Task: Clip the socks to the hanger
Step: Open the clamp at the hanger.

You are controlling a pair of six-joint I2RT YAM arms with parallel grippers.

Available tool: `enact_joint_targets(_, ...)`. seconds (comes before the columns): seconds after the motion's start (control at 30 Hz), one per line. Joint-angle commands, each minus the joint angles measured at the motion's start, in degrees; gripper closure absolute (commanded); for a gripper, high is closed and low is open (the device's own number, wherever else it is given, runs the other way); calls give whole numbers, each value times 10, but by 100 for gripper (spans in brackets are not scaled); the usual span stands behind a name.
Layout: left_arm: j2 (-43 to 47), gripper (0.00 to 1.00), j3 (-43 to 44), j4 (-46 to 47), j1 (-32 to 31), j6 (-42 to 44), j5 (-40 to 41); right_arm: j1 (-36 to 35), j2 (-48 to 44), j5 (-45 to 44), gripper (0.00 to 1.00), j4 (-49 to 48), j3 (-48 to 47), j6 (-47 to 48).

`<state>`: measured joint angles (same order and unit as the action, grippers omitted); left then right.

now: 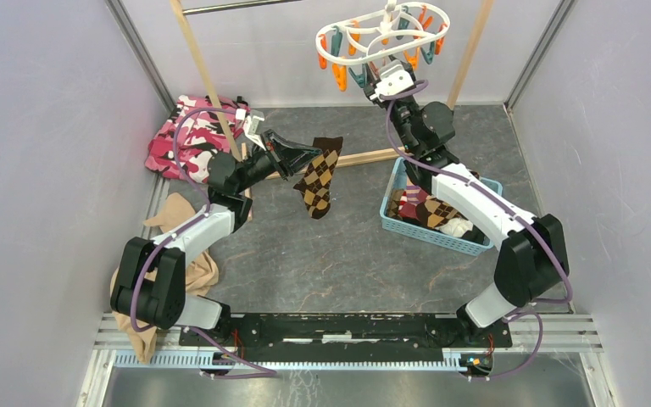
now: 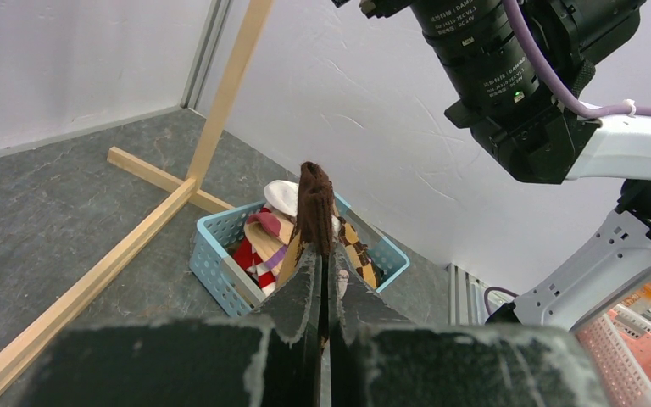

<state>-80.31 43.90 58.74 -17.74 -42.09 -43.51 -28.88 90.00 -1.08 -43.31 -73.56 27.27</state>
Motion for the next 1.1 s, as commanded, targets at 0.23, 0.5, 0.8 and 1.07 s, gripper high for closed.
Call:
enact_joint_targets(0.23, -2, 98, 20, 11, 3, 26, 4, -9, 20, -7, 49, -54, -45, -52)
enact_joint_targets(0.5, -2, 98, 23, 11, 3, 23, 4, -8, 16, -4, 68, -44, -50, -72)
enact_joint_targets(0.8, -11, 98, 52, 14, 1, 0, 18, -1, -5, -12, 82, 12, -61, -185)
enact_joint_targets(1.07, -37, 98, 119, -64, -25, 18, 28, 7, -20, -41, 89, 137, -104, -348)
